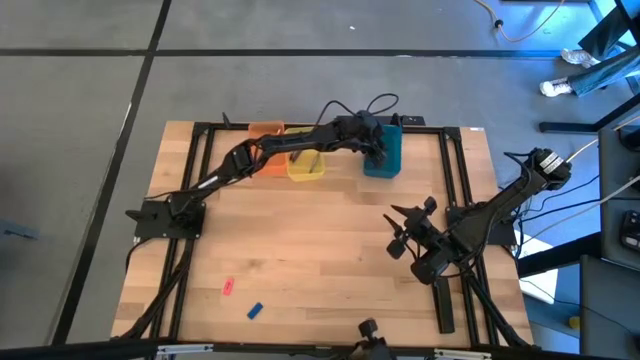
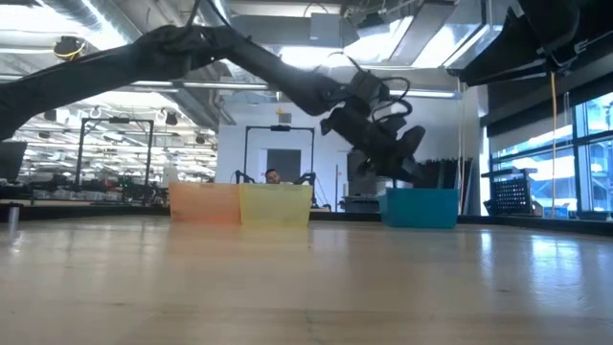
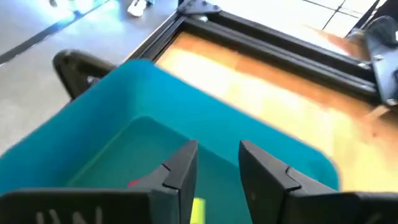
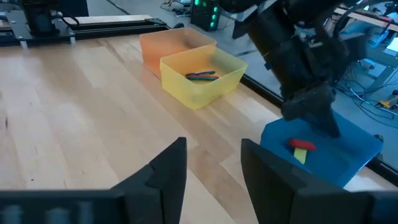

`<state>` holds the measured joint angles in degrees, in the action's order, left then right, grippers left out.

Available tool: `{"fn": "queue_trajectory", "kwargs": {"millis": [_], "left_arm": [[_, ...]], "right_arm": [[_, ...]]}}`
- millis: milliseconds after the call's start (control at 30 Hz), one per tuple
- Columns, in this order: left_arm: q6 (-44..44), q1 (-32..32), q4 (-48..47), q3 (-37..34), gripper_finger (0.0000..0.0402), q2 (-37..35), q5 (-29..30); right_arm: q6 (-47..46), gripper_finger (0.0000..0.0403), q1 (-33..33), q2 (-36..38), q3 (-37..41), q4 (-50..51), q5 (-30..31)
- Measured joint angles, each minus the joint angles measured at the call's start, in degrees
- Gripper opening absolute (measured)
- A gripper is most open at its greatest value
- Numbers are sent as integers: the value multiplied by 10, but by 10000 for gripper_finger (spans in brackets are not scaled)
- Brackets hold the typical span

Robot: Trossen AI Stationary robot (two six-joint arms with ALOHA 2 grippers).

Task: Sort crayons/erasers/pens/pencils in bins
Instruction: Put the blue eraser into the blue bin

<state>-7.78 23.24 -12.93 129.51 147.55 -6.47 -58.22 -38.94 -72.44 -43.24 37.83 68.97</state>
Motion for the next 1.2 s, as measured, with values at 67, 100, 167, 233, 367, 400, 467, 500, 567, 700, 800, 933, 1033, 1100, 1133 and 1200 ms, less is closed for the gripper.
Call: {"fn": "queue_trajectory", "kwargs": {"millis": [67,100,167,233,367,400,467,500,567,700,800,933,1033,1100,1133,1200], "left_arm": [[12,-5,-24,24,112,0,0],[23,-8,-42,41,113,-1,0],[52,-14,-71,52,111,-16,2],[68,-23,-70,31,111,-54,31],[102,-43,-59,-3,110,-125,74],[109,-48,-63,-18,110,-142,76],[116,-60,-51,-56,110,-175,85],[120,-65,-51,-80,110,-191,88],[124,-78,-19,-144,110,-232,90],[109,-108,84,-324,110,-319,112],[83,-140,186,-479,110,-395,139],[64,-198,315,-650,110,-504,189],[50,-246,341,-734,110,-562,227],[36,-275,343,-772,110,-594,264],[31,-290,346,-786,110,-607,283],[23,-320,347,-810,110,-625,316]], "right_arm": [[0,154,0,0,0,-4,0],[0,154,0,0,0,-5,0],[0,154,0,0,0,-5,1],[0,154,0,0,0,-6,1],[0,154,-2,0,0,-6,1],[1,154,-4,0,0,-5,1],[1,154,-8,0,0,-4,1],[1,154,-10,0,0,-3,1],[0,154,-14,0,0,-6,1],[1,154,-15,0,0,-22,1],[13,154,-15,0,8,-57,2],[69,154,-11,-1,33,-135,1],[138,154,7,-2,54,-215,-3],[199,154,23,-2,66,-281,-23],[233,154,32,-2,72,-321,-43],[300,154,52,-2,82,-404,-101]]}}
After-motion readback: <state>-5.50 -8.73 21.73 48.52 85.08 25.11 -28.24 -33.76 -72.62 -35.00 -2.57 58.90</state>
